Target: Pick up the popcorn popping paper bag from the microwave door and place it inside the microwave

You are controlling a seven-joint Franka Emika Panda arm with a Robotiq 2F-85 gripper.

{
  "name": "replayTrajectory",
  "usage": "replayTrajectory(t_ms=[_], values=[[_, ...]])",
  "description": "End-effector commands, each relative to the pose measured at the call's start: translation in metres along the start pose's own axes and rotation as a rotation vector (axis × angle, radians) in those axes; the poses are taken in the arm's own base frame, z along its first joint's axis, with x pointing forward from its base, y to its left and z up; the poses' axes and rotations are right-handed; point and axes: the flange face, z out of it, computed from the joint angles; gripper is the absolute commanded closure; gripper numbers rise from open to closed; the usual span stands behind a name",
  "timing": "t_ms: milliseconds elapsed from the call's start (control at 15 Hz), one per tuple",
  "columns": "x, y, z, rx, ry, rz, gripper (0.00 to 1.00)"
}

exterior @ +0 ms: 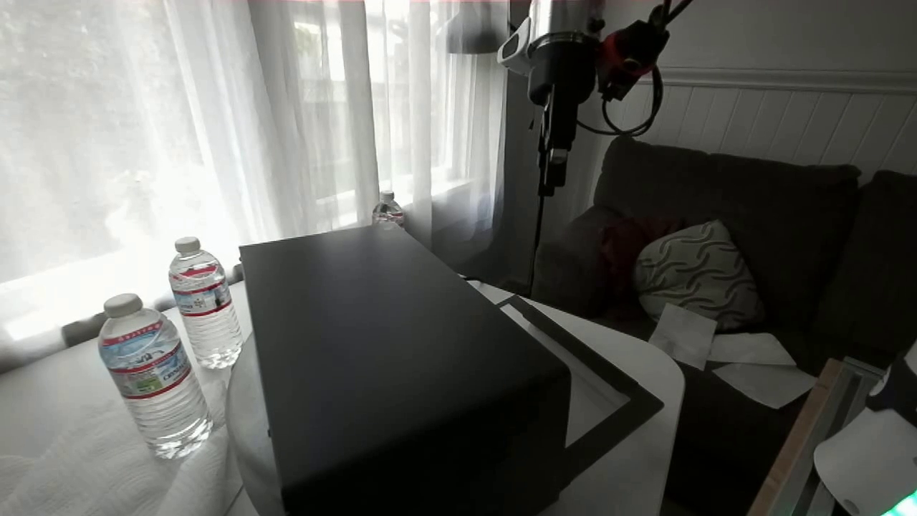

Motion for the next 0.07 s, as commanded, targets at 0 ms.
replayTrajectory(t_ms=[0], values=[[0.0001, 0.0000, 0.0000, 0.001, -0.001, 0.000, 0.00]])
